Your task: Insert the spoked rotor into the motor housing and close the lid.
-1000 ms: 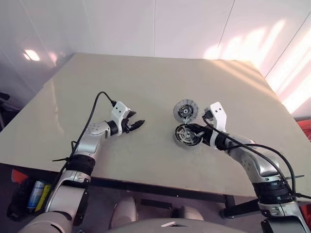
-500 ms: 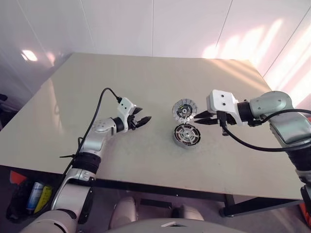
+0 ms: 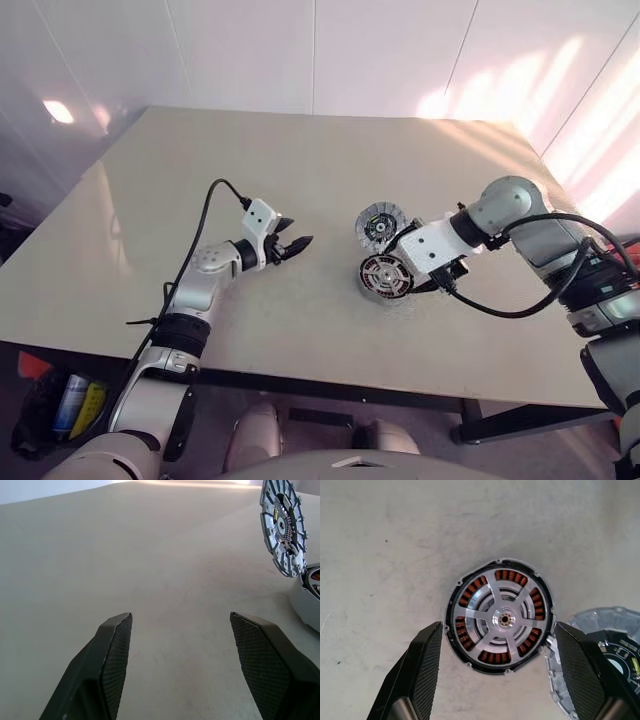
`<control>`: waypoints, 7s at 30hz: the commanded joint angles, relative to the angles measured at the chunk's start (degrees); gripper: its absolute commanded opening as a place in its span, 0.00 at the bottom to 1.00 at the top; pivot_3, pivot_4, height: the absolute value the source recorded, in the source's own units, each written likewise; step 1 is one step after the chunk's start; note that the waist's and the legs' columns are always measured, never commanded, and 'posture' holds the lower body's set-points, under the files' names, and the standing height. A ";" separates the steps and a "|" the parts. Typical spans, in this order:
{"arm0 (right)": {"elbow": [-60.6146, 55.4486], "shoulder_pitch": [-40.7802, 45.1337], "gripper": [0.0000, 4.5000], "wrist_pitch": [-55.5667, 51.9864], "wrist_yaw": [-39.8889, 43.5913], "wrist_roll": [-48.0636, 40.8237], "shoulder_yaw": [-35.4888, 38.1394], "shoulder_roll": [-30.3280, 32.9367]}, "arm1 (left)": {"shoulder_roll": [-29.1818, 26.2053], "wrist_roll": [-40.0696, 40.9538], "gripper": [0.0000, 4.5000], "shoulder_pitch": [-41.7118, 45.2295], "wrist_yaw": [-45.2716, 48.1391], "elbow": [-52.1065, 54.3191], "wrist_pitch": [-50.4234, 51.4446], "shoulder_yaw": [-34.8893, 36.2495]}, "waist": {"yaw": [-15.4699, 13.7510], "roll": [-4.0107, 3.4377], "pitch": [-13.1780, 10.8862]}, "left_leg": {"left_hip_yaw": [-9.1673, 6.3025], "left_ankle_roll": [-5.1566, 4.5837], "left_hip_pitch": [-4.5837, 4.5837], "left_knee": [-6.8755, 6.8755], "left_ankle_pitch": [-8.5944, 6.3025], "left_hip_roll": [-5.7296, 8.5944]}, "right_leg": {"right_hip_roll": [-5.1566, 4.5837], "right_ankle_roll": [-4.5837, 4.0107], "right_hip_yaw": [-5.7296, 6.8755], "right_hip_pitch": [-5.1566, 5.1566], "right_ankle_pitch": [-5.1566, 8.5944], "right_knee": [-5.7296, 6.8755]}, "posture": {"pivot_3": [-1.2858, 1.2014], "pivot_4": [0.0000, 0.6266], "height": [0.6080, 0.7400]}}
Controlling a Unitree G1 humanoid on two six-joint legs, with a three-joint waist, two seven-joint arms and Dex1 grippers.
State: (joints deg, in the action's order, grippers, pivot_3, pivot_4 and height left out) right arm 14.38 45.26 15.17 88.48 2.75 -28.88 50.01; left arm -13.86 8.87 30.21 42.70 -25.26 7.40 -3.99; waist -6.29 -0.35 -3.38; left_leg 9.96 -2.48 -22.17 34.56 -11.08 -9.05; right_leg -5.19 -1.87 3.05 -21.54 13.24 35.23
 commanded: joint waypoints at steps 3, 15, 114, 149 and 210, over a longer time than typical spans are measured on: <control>-1.85 -2.06 0.90 2.74 3.85 0.45 -1.29 1.59 | -0.19 0.44 0.74 0.44 -0.53 -0.38 -2.30 1.13 | 0.21 0.01 0.00 | 0.00 0.19 0.22 0.01 -0.09 -0.01 | 0.00 0.00 0.00 0.21 0.00 0.04 | 0.52 0.00 1.00; 4.70 -3.46 0.90 3.55 -0.55 6.32 -1.59 -1.90 | 0.01 0.59 0.74 0.09 -1.13 3.16 0.03 0.56 | 0.76 0.01 -0.01 | 0.01 0.30 0.26 0.01 -0.02 -0.08 | 0.02 0.00 -0.01 0.13 0.00 0.22 | 0.52 0.00 1.00; 12.44 32.83 0.97 -104.53 -92.50 -67.29 30.18 -36.07 | -3.50 1.61 0.74 -7.47 -7.01 10.99 1.94 4.29 | 0.61 -0.16 -0.39 | 0.02 1.97 -0.83 -0.59 0.86 -0.65 | 0.67 -0.12 0.01 -1.60 -0.31 0.55 | 0.52 0.00 1.00; -25.33 -9.94 0.02 -58.98 -49.21 -18.25 13.01 -14.27 | -3.18 2.09 0.74 -1.82 -2.74 5.13 3.15 3.19 | -0.71 0.03 -0.34 | 0.02 1.54 0.12 -0.32 0.66 -0.71 | 0.67 -0.43 -0.06 -0.65 -0.46 0.48 | 0.52 0.00 1.00; 1.86 -15.44 0.02 -36.87 -38.27 -16.47 16.03 -33.07 | -6.02 2.03 0.74 -2.52 -4.57 6.27 2.11 5.52 | -0.45 0.04 -0.34 | 0.04 1.54 0.16 -0.40 0.64 -0.71 | 0.68 -0.45 -0.06 -0.62 -0.45 0.39 | 0.52 0.00 1.00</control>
State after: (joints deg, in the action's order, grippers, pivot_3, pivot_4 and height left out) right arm 14.41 28.82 -23.56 49.91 -14.76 -12.19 17.29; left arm -19.01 10.35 27.52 38.45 -21.75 9.44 0.34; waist -6.74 -0.31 -3.72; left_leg 10.00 -0.95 -22.01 34.16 -10.44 -9.77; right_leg -4.52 -2.33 2.98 -22.15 12.79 35.62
